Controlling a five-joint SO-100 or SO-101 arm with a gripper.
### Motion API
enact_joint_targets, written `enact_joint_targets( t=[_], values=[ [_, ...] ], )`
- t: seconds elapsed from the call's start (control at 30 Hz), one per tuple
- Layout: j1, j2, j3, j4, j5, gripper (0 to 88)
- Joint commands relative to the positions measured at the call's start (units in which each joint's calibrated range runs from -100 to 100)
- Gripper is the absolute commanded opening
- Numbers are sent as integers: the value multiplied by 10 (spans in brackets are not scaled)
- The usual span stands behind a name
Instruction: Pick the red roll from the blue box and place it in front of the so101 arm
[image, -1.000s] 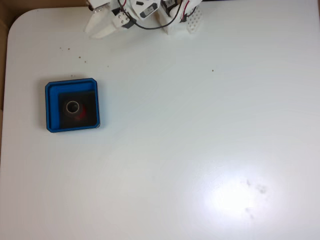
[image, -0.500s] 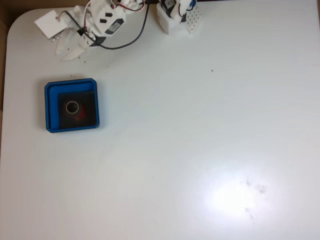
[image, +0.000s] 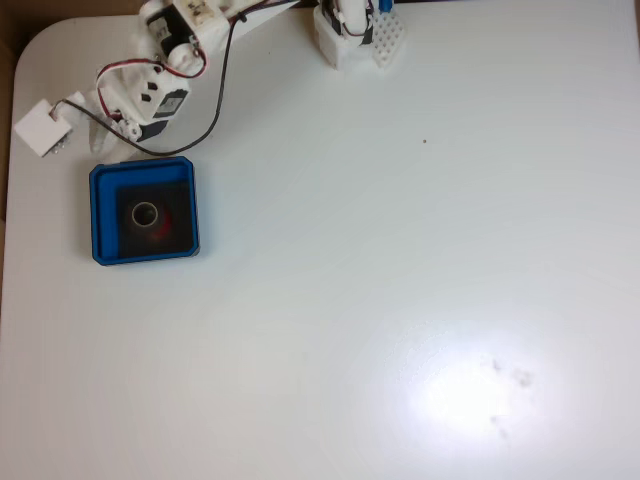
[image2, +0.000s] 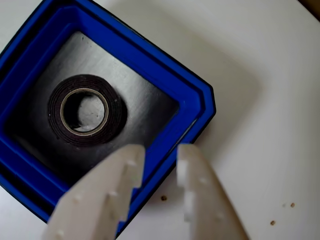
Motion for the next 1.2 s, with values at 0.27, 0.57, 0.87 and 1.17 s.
enact_joint_targets(
  t=[0.27,0.57,0.87,1.17],
  values=[
    [-38,160,-214,144,-2,14],
    [-47,192,-216,143,-3,172],
    [-44,204,-216,74,-2,183],
    [-48,233,-216,41,3,183]
  ],
)
